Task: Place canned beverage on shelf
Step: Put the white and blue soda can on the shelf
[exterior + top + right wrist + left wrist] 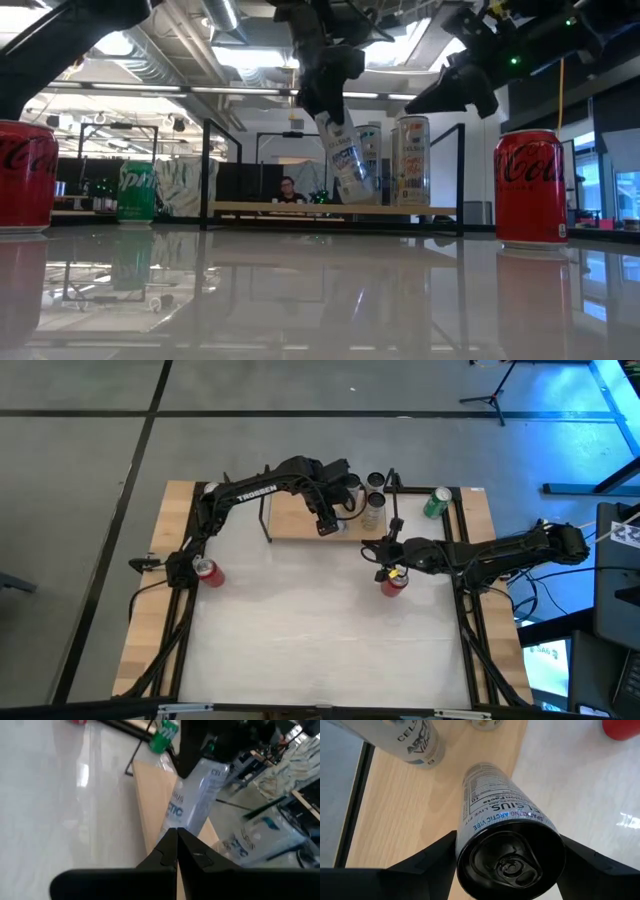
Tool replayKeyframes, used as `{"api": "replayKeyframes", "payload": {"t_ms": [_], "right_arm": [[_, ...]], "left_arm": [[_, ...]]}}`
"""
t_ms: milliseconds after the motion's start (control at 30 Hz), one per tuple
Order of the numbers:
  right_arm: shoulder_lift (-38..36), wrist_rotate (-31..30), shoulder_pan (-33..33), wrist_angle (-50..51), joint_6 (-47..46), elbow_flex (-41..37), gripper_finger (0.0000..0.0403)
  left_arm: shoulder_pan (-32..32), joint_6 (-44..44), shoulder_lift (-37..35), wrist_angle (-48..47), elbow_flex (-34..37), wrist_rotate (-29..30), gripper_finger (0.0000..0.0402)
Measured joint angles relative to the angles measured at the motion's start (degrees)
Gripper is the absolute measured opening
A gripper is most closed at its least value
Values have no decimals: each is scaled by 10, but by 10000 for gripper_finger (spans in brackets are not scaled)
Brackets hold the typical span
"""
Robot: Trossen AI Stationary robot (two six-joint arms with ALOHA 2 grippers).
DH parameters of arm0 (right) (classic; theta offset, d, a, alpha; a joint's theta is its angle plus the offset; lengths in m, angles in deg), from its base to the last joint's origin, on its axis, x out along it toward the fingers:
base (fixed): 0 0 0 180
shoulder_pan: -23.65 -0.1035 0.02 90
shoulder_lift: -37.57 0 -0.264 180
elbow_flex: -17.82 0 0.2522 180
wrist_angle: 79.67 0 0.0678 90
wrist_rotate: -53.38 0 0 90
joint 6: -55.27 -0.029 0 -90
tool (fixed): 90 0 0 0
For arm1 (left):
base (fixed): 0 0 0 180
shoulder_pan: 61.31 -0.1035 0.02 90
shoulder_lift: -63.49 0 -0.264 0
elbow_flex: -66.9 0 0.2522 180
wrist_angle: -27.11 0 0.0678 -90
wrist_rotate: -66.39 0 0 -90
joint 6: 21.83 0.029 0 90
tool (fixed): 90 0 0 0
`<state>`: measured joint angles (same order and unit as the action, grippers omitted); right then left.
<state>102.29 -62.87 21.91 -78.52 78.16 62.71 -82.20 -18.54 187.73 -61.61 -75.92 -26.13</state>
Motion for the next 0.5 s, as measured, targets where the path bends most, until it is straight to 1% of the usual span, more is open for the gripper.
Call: {"api": "replayKeyframes", "payload": {"t_ms": [100, 233, 400, 500], "right_arm": [[8, 4, 0, -32, 1, 0, 5], [27, 14, 2, -45, -5, 0, 5], [67, 14, 33, -77, -2, 0, 5], [85, 4, 50, -88, -2, 0, 5]], "left_arm": [[6, 2, -1, -4, -3, 0, 259], [14, 5, -2, -15, -22, 0, 252], [28, 7, -2, -32, -57, 2, 251], [37, 10, -12, -26, -57, 0, 250]]}}
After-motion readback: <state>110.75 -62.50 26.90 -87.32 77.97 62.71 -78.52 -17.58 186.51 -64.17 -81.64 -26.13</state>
